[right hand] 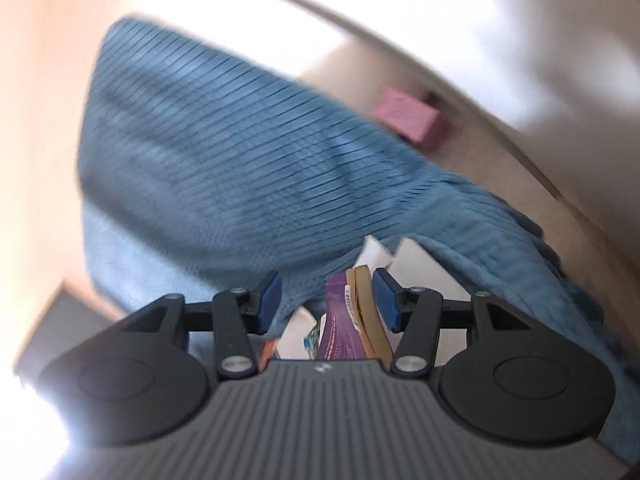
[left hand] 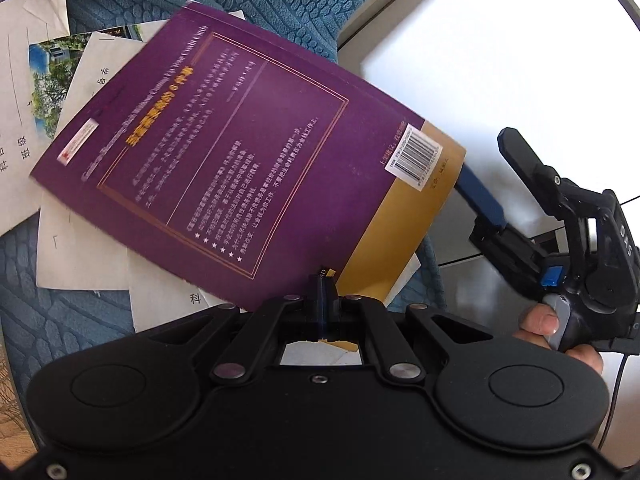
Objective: Organize objects
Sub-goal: 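Lift the purple book with both grippers, tipping it onto its edge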
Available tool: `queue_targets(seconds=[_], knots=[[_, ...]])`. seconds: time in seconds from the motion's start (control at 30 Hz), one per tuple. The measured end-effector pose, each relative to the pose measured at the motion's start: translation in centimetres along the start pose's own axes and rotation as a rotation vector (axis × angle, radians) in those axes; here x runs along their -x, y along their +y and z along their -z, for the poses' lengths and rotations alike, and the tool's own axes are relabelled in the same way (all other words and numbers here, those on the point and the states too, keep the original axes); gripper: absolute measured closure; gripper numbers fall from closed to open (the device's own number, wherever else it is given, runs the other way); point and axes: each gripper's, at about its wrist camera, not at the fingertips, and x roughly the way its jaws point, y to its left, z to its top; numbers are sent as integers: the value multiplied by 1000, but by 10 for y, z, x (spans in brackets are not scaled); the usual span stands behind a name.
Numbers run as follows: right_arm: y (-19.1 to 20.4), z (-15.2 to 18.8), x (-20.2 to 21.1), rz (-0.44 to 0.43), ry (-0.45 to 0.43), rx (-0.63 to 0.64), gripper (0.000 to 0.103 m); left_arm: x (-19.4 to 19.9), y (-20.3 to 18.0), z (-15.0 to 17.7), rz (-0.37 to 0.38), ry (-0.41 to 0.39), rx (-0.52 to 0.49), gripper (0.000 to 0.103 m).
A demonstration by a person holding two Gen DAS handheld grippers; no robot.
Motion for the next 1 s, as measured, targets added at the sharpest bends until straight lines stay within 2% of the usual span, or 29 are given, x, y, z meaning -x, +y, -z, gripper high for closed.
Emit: queue_targets(seconds=[0.03, 0.07, 0.13, 0.17, 0.23, 0.33, 0.6, 0.77, 1.0], knots=[[4, -1, -1, 9, 11, 36, 54, 0, 0, 0, 1, -1, 0, 100], [8, -2, -2, 33, 22, 71, 67, 1, 1, 0, 2, 0, 4, 100], [15, -2, -5, 111, 33, 138, 84, 1, 2, 0, 2, 1, 5, 100], [16, -1, -5, 140, 38, 162, 88, 1, 2, 0, 2, 1, 3, 100], [18, -1, -10, 190, 43, 203, 90, 1, 1, 1, 0, 0, 3, 100], [15, -1, -9, 200, 48, 229, 91, 2, -1, 1, -8, -1, -4, 100], [24, 6, 1, 158, 55, 251, 92, 9, 2, 3, 5, -21, -66, 100], [38, 17, 0, 140, 83, 284, 92, 16, 12, 4, 28, -31, -31, 100], [64, 23, -7, 44, 110, 298, 93, 27, 33, 3, 75, -33, 45, 100]])
